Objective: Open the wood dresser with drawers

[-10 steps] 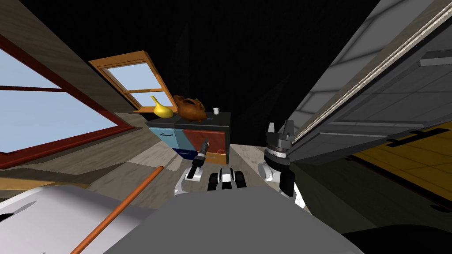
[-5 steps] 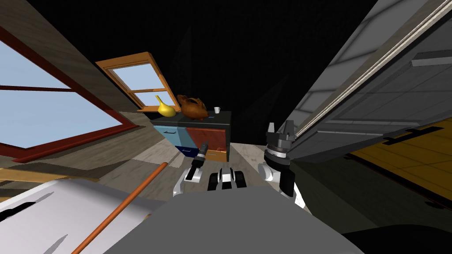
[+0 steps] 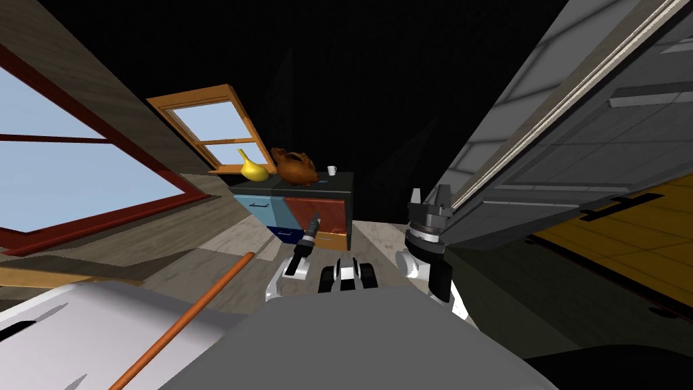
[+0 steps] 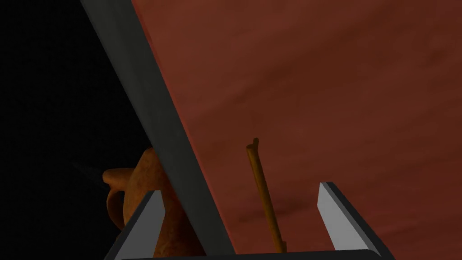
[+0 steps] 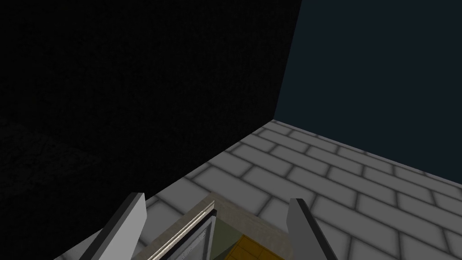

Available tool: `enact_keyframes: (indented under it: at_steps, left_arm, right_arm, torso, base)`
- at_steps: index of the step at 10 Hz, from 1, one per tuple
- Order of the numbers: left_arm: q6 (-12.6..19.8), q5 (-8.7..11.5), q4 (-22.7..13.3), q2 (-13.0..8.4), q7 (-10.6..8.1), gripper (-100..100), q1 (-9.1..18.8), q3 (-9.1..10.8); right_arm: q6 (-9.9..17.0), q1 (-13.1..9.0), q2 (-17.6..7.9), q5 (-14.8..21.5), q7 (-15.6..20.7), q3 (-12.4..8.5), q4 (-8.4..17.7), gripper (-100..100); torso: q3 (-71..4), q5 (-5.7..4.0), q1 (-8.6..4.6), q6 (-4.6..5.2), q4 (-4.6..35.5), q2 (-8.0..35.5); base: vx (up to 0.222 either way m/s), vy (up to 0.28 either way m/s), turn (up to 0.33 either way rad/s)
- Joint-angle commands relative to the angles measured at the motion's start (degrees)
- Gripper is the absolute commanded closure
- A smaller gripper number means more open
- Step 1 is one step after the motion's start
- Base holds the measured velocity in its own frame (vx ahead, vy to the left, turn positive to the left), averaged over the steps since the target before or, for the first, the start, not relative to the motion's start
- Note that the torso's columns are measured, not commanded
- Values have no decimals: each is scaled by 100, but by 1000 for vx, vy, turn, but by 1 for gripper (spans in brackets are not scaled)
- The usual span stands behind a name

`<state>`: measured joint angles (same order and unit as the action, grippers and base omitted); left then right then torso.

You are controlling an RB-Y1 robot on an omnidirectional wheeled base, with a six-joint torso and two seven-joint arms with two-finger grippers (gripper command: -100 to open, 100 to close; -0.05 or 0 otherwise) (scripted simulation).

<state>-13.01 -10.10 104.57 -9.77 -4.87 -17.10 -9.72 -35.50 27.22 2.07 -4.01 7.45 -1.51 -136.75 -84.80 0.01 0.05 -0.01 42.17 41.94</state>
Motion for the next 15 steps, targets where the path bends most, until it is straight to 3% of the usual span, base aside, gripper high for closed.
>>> enact_keyframes:
  at_steps: [1, 3, 4, 5, 10, 11, 15]
  left_arm:
    - [15, -9, -26, -1, 14, -100, 34, 4]
    - [231, -17, 214, -37, -18, -100, 11, 2]
    - [176, -13, 167, -37, -13, -100, 15, 5]
    - [61, -12, 20, -8, 10, 100, 33, 4]
    - [231, -25, 477, -150, -78, 100, -206, -85]
    - [243, -22, 399, -138, -70, 100, -191, -78]
    - [185, -41, 630, -222, -109, 100, -408, -166]
  right_arm:
    - [0, 0, 0, 0, 0, 0, 0, 0]
    - [1, -2, 0, 0, 0, 0, 1, 0]
    - [1, -1, 0, 0, 0, 0, 1, 0]
    - [1, -2, 0, 0, 0, 0, 1, 0]
    - [2, -5, 0, 0, 0, 1, 2, 0]
    - [2, -5, 0, 0, 0, 0, 2, 0]
    - [1, -4, 0, 0, 0, 0, 2, 0]
  torso:
    - [17, 1, -1, 1, 9, 25]
    - [43, -1, -5, 1, 21, 63]
    - [28, -3, -10, 1, 14, 40]
    - [30, -1, -5, 0, 13, 48]
    - [50, -7, -9, -2, 33, 80]
    - [44, -11, -11, -2, 39, 73]
    - [40, -5, -4, -3, 28, 64]
  base:
    - [89, -8, -5]
    - [109, -17, -24]
    - [58, -13, -1]
    - [-51, 4, 31]
    - [-143, 18, 21]
    - [-97, 15, 1]
    - [-164, 40, 27]
